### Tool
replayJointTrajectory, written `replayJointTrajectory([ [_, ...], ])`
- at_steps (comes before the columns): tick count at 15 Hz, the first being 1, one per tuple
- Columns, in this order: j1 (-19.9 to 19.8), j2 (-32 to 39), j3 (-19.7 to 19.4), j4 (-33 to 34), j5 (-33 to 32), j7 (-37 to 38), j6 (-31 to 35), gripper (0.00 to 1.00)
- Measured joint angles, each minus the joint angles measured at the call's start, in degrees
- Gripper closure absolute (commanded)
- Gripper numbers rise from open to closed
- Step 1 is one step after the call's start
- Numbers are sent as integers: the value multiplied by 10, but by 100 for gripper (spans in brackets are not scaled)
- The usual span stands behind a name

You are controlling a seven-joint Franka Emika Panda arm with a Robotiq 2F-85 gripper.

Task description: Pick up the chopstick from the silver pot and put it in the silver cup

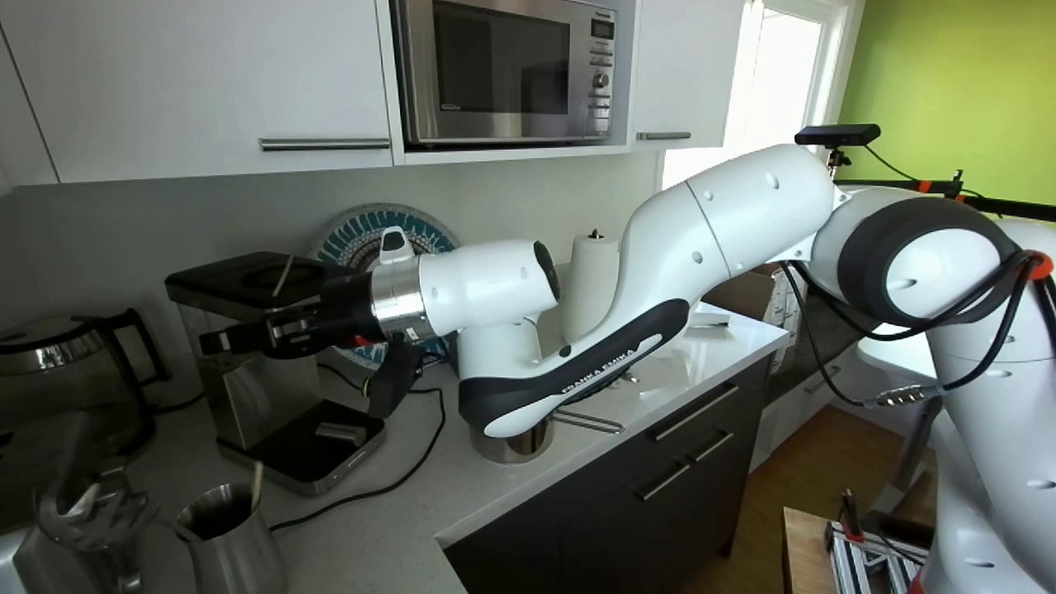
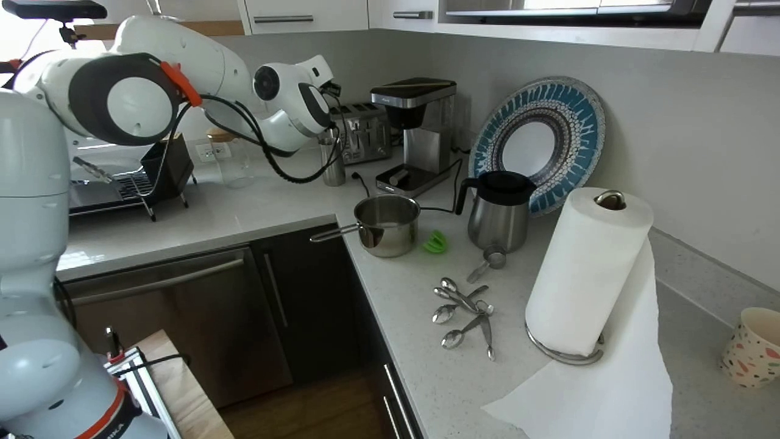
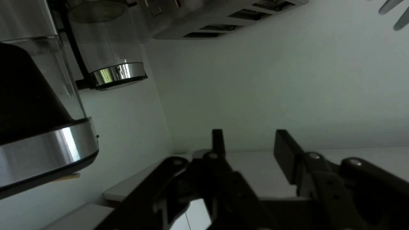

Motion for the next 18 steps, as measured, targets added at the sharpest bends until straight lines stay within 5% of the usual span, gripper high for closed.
replayJointTrajectory([
  [4, 8, 3, -6, 1, 25, -6, 31, 0],
  [9, 8, 8, 38, 0, 2, 49, 123, 0],
  [13, -6, 9, 80, -6, -117, 178, 131, 0],
  [18, -14, 8, 82, -6, -142, 198, 132, 0],
])
